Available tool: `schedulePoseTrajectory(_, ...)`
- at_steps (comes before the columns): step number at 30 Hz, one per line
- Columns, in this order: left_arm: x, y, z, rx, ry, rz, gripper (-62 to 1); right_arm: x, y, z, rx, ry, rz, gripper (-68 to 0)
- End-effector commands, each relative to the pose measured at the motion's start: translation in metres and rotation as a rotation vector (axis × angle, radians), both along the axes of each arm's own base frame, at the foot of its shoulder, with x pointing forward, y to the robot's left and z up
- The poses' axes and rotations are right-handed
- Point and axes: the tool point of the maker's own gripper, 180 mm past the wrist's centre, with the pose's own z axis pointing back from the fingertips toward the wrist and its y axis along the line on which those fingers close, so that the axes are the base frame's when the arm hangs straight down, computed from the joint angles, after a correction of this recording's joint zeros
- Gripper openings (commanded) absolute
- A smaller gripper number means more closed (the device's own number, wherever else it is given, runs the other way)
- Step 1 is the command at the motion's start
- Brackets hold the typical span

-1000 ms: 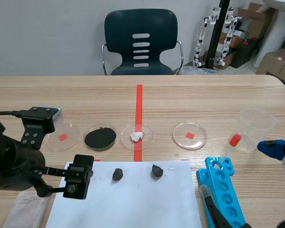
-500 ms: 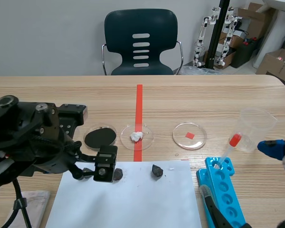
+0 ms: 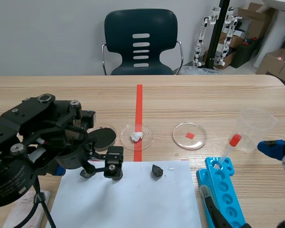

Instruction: Pick up the left mineral with the left hand

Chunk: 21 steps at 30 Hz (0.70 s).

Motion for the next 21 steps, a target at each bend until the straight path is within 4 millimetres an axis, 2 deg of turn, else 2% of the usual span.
schedulePoseTrajectory(1,0.010,-0.002,0.008,-0.008,-0.031,0.003,1.4,0.004,0.001,0.008,0.010,-0.033,0.005,0.4)
schedulePoseTrajectory(19,0.015,0.013,-0.009,0.055,0.000,0.028,1.4,0.004,0.001,0.008,0.010,-0.033,0.005,0.4)
schedulePoseTrajectory(21,0.015,0.013,-0.009,0.055,-0.001,0.028,-3.0,0.004,0.001,0.008,0.010,-0.033,0.005,0.4)
